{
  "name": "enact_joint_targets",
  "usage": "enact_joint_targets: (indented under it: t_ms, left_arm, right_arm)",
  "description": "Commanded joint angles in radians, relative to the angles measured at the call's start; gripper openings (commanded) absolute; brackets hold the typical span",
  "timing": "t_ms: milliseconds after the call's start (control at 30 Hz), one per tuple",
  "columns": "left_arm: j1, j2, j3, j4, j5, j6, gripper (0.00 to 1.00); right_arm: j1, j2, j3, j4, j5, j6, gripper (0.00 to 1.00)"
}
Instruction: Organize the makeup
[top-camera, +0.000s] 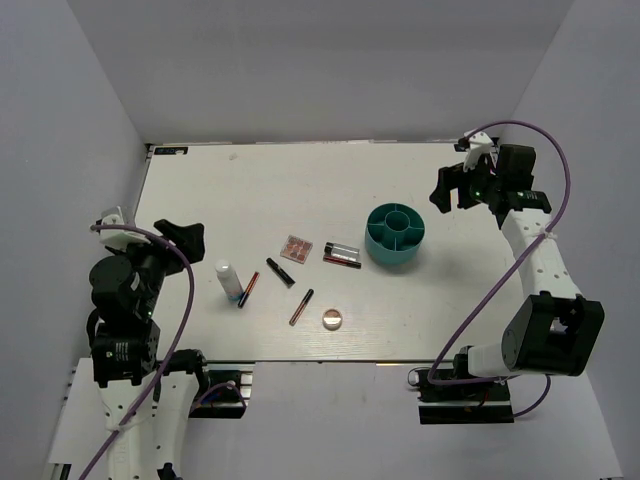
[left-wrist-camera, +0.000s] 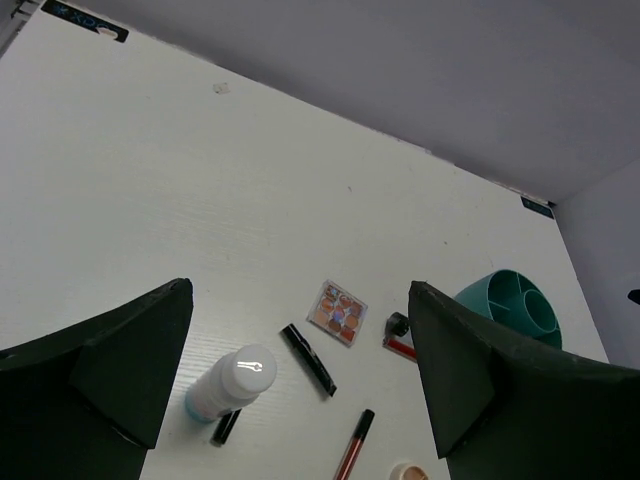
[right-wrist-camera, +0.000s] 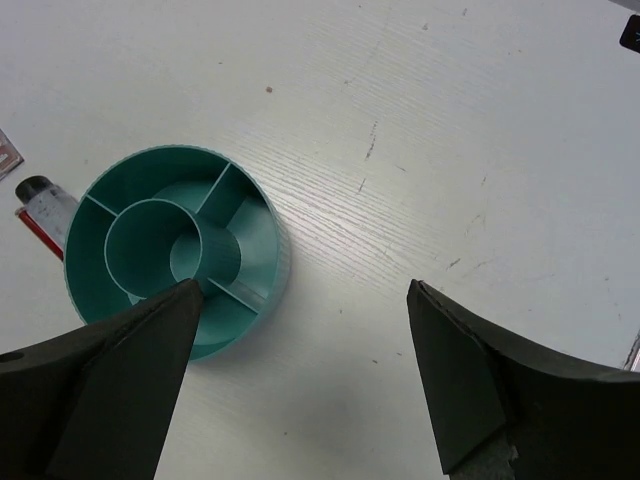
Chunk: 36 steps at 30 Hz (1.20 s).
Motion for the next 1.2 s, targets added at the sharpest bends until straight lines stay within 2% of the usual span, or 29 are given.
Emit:
enact_joint_targets:
  t_ms: [0,100,167,267,300,333,400,433,467,500,533,567,600,633,700,733,767,833,967,1033,1167]
  left_arm:
    - [-0.003,0.022,0.004,-0.029,0.044,0.013,0.98]
    - [-0.003,0.022,0.004,-0.040,0.054,0.013,0.98]
    - [-0.003,0.019,0.002,-0.043,0.057,0.012,0.98]
    - [-0.003,0.019,-0.005,-0.052,0.064,0.010,0.98]
    - [-0.003,0.019,-0.007,-0.052,0.067,0.012,0.98]
    - [-0.003,0.020,-0.010,-0.052,0.072,0.009,0.96]
    - [-0.003,0.020,-0.019,-0.048,0.083,0.006,0.94]
    - [-0.003,0.022,-0.022,-0.048,0.093,0.004,0.87]
    - [-0.003,0.026,-0.025,-0.048,0.104,0.002,0.79]
    - [-0.003,0.029,-0.024,-0.049,0.112,0.004,0.70]
    - [-0.003,0.036,-0.022,-0.052,0.118,0.004,0.60]
    - [-0.003,0.043,-0.019,-0.066,0.121,0.006,0.44]
    - [-0.003,0.046,-0.009,-0.072,0.115,0.007,0.40]
    - [-0.003,0.049,-0.002,-0.080,0.101,0.009,0.38]
    - [-0.003,0.055,0.022,-0.108,0.081,0.015,0.45]
    - [-0.003,0.057,0.030,-0.115,0.072,0.015,0.54]
    - [-0.003,0.059,0.036,-0.132,0.057,0.015,0.70]
    - [-0.003,0.060,0.048,-0.144,0.049,0.013,0.79]
    - [-0.003,0.056,0.051,-0.166,0.049,-0.004,0.82]
    - [-0.003,0.049,0.050,-0.177,0.048,-0.011,0.82]
    - [-0.003,0.031,0.048,-0.194,0.041,-0.019,0.82]
  right_arm:
    - [0.001,-0.022,0.027,0.003,-0.009,-0.027,0.89]
    - [-0.001,-0.037,0.022,0.002,-0.094,-0.117,0.89]
    - [0.004,-0.038,0.041,-0.073,-0.232,-0.264,0.89]
    - [0.021,-0.022,0.074,-0.144,-0.407,-0.350,0.89]
    - [0.029,-0.016,0.082,-0.161,-0.442,-0.370,0.87]
    - [0.039,-0.006,0.087,-0.163,-0.485,-0.381,0.80]
    - [0.114,0.003,0.085,-0.146,-0.513,-0.398,0.72]
    - [0.139,0.012,0.085,-0.138,-0.501,-0.401,0.64]
    - [0.230,0.018,0.090,-0.129,-0.487,-0.404,0.60]
    - [0.260,0.030,0.093,-0.117,-0.457,-0.411,0.53]
    - [0.322,0.038,0.094,-0.106,-0.440,-0.415,0.51]
    - [0.384,0.046,0.099,-0.097,-0.420,-0.418,0.50]
    - [0.412,0.067,0.102,-0.068,-0.382,-0.414,0.50]
    - [0.471,0.078,0.102,-0.048,-0.360,-0.408,0.54]
    - [0.580,0.119,0.114,0.021,-0.291,-0.369,0.66]
    - [0.604,0.138,0.120,0.046,-0.267,-0.349,0.73]
    - [0.678,0.176,0.137,0.075,-0.244,-0.329,0.77]
    - [0.719,0.222,0.162,0.153,-0.165,-0.260,0.82]
    - [0.837,0.359,0.249,0.230,-0.085,-0.184,0.85]
    - [0.875,0.437,0.309,0.232,-0.088,-0.176,0.89]
    - [0.960,0.553,0.383,0.242,-0.117,-0.176,0.89]
